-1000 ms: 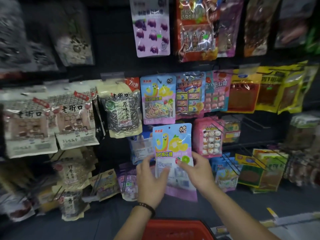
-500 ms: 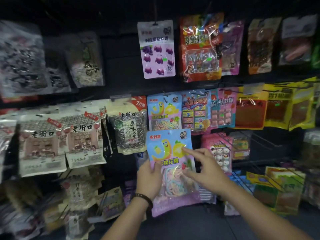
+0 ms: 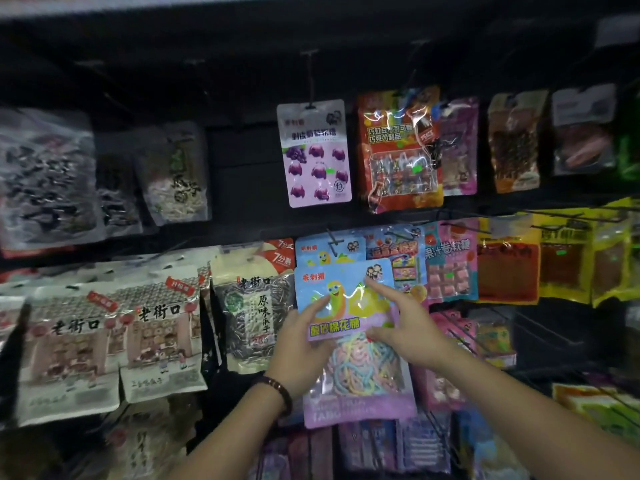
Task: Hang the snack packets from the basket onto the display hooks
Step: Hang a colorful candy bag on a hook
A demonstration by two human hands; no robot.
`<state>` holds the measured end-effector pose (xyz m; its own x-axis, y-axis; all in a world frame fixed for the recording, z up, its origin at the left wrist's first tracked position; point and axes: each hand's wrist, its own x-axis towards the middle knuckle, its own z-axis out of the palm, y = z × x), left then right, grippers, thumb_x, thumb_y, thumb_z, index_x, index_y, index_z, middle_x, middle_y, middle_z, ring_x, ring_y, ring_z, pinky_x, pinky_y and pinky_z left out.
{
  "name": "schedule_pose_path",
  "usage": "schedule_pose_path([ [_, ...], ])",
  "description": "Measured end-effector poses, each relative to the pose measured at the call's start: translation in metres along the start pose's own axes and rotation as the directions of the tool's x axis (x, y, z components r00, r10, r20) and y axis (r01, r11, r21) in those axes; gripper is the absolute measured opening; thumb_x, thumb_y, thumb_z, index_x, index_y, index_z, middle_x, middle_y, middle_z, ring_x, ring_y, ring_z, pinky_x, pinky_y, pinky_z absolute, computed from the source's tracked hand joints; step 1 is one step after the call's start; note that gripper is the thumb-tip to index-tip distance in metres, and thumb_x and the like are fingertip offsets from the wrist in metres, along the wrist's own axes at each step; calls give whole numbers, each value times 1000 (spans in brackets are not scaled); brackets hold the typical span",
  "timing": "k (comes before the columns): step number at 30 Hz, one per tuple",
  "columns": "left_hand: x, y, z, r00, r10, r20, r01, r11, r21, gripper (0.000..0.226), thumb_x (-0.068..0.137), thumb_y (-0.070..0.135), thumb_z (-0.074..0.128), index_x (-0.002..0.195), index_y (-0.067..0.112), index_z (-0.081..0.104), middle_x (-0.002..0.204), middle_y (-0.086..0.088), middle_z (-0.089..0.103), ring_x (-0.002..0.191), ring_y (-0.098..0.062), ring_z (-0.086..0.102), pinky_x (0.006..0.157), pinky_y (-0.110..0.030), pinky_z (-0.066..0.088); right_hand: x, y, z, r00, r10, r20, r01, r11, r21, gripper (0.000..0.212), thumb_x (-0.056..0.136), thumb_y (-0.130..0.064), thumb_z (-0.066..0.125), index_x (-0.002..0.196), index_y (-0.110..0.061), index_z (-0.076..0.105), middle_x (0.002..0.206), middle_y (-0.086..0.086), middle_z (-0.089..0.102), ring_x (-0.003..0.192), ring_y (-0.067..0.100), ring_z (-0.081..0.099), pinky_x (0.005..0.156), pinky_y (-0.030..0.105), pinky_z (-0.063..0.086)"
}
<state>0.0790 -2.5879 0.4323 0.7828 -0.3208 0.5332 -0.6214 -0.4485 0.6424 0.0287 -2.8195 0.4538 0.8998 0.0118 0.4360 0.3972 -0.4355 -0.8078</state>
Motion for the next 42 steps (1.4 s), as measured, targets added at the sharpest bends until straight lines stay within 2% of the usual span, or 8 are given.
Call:
schedule_pose_path([
  [3, 26, 0, -6, 1000, -7, 10, 7, 999, 45, 84, 96, 16, 74, 159, 51, 33, 133, 6, 51, 123, -13, 56, 90, -11, 49, 21, -4, -3, 999, -27, -22, 25, 997, -66, 94, 90, 0, 81, 160, -47, 39, 173, -10, 28, 141, 3, 51, 87, 14, 58],
  [6, 43, -1, -8, 1000, -20, 12, 19, 997, 71, 89, 94, 17, 71, 159, 58, 26, 135, 4, 54, 120, -17, 62, 98, -38, 58, 35, -10, -7, 1000, -11, -17, 9, 995, -98, 96, 91, -2, 81, 162, -47, 35, 175, -6, 26, 132, 28, 61, 92, 29, 63],
  [12, 55, -1, -4, 997, -45, 67, 40, 996, 74, 94, 90, 26, 70, 154, 68, 17, 140, 2, 55, 120, -20, 64, 99, -46, 59, 49, -12, -11, 998, 66, 7, -65, 990, -122, 98, 91, 2, 79, 165, -41, 32, 174, -3, 28, 118, 3, 60, 81, 23, 61],
  [17, 63, -10, 0, 995, -61, 82, 57, 997, 53, 92, 84, 36, 68, 159, 60, 19, 141, 1, 56, 125, -22, 62, 103, -47, 57, 63, -1, -11, 996, 83, 16, -81, 991, -110, 101, 88, 6, 79, 162, -48, 35, 172, -1, 32, 125, 57, 56, 80, 58, 63],
  [23, 68, -21, 4, 994, -84, 74, 74, 989, 131, 87, 95, 23, 70, 163, 49, 23, 134, -2, 51, 111, -27, 65, 85, -36, 57, 68, 6, -13, 993, 118, 30, -115, 988, -105, 101, 86, 0, 83, 162, -46, 35, 163, -1, 43, 91, 13, 72, 67, 22, 60],
  [28, 83, -26, 11, 985, -143, 96, 130, 983, 131, 93, 91, 16, 68, 163, 50, 20, 134, -5, 47, 100, -27, 68, 77, -36, 60, 76, 7, -13, 992, 130, -2, -128, 979, -161, 100, 89, 0, 81, 164, -43, 32, 159, 0, 45, 116, 26, 71, 81, 37, 65],
  [33, 99, -26, 17, 956, -267, 119, 259, 963, 74, 94, 90, 16, 71, 164, 45, 20, 130, -2, 23, 93, -15, 61, 74, -20, 58, 102, 22, -5, 984, 172, -44, -177, 965, -194, 99, 91, 4, 73, 166, -41, 28, 103, 6, 60, 40, 3, 45, 44, 23, 42],
  [42, 119, -14, 29, 914, -392, 105, 386, 919, 75, 104, 90, 24, 74, 164, 50, 6, 156, -15, 14, 107, -33, 62, 94, -34, 58, 128, 31, 3, 963, 268, 36, -244, 919, -311, 109, 92, -19, 79, 166, -51, 6, 163, 16, 35, 83, 20, 68, 58, 22, 47],
])
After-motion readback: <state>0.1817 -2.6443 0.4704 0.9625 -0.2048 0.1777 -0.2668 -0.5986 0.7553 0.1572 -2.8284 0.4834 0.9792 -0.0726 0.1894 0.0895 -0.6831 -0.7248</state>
